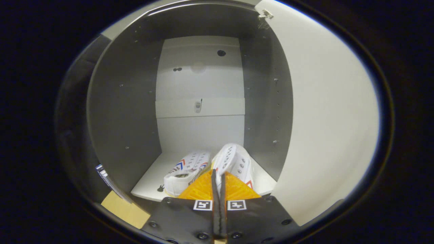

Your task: Open the shoe cabinet door, grab the shoes and put them into the shoe cabinet, then close the shoe cabinet door.

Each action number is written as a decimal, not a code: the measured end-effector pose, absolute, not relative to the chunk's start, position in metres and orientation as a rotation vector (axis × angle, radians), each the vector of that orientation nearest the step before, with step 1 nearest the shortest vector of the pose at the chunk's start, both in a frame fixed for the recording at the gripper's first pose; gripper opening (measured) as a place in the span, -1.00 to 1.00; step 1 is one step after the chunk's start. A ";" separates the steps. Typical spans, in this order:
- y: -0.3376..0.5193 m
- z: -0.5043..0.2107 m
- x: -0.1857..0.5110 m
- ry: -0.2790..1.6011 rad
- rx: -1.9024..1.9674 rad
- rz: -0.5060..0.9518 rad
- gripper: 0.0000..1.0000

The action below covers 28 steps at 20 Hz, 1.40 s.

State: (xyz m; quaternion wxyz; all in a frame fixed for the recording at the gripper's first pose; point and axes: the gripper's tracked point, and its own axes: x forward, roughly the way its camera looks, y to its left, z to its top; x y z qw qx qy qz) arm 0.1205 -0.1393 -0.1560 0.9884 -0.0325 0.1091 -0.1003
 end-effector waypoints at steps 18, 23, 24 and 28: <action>-0.171 -0.195 0.231 0.304 -0.177 -0.200 -0.96; -0.172 -0.200 0.236 0.333 -0.157 -0.182 -0.95; -0.172 -0.200 0.238 0.333 -0.155 -0.183 -0.93; -0.167 -0.166 0.236 0.221 -0.166 -0.186 -0.67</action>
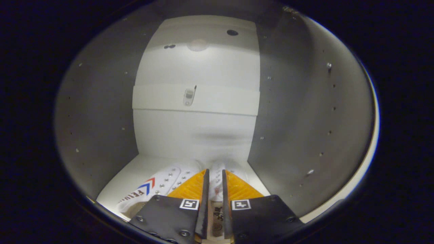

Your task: Open the shoe cabinet door, grab the shoes and put them into the shoe cabinet, then close the shoe cabinet door.

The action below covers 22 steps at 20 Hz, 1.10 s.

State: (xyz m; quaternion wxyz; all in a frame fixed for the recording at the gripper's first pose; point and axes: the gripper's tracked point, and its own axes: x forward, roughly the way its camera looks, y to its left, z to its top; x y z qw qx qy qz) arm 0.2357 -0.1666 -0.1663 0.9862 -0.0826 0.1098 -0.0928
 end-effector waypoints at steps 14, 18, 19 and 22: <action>-0.131 -0.089 0.137 0.098 -0.194 -0.169 -0.59; -0.118 -0.061 0.077 0.064 -0.177 -0.155 -0.59; -0.117 -0.056 0.063 0.057 -0.177 -0.154 -0.59; -0.110 -0.038 0.014 0.032 -0.176 -0.138 -0.59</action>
